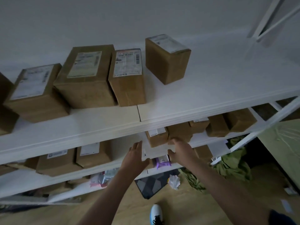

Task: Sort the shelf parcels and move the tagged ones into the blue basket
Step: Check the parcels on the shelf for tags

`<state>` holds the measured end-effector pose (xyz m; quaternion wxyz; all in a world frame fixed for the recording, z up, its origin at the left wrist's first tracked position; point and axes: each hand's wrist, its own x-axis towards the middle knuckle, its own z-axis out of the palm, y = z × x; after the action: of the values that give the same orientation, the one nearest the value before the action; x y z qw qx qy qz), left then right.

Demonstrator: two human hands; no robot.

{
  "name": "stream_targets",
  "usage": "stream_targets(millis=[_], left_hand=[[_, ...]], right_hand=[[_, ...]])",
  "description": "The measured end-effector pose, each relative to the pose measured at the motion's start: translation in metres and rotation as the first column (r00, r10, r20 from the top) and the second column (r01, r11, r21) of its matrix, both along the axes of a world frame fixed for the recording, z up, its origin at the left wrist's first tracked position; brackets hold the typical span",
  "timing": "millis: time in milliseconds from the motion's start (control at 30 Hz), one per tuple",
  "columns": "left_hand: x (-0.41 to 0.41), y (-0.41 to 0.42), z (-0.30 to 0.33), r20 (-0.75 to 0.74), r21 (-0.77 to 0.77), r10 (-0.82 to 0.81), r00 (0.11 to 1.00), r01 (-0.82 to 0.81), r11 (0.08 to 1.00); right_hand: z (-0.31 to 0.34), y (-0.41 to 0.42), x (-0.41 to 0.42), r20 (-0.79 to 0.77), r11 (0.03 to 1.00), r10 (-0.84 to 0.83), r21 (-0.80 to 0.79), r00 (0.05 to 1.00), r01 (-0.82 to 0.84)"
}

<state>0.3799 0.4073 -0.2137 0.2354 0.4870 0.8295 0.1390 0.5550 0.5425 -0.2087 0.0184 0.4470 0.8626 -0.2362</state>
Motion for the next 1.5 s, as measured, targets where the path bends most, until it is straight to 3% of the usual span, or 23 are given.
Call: stream_targets(millis=[133, 267, 400, 500, 633, 867, 1500], left_hand=[[-0.015, 0.032, -0.017, 0.060, -0.024, 0.009, 0.998, -0.007, 1.000], [-0.031, 0.059, -0.027, 0.109, -0.052, 0.065, 0.992, -0.060, 0.997], [-0.035, 0.077, -0.030, 0.091, -0.156, -0.028, 0.995, 0.042, 0.987], [-0.032, 0.081, -0.031, 0.066, -0.090, -0.026, 0.997, 0.032, 0.995], [-0.025, 0.060, -0.035, 0.021, 0.004, 0.069, 0.997, -0.069, 0.998], [0.013, 0.005, -0.024, -0.128, 0.166, 0.020, 0.992, 0.002, 0.986], [0.141, -0.145, 0.037, -0.206, 0.320, 0.120, 0.971, -0.049, 0.946]], right_hand=[[-0.005, 0.027, -0.012, -0.029, 0.998, -0.034, -0.046, 0.999, 0.033], [-0.010, 0.047, -0.029, -0.083, 0.998, 0.037, -0.038, 0.996, -0.040], [-0.022, 0.055, -0.048, -0.090, 0.995, 0.103, 0.002, 0.991, -0.103], [-0.029, 0.053, -0.056, -0.124, 0.992, 0.123, -0.015, 0.985, -0.125], [-0.023, 0.037, -0.052, -0.093, 0.991, 0.122, -0.037, 0.988, -0.126], [-0.015, -0.018, -0.010, -0.117, 0.988, 0.157, 0.023, 0.981, -0.155], [0.040, -0.153, 0.113, -0.218, 0.942, 0.306, 0.208, 0.927, -0.262]])
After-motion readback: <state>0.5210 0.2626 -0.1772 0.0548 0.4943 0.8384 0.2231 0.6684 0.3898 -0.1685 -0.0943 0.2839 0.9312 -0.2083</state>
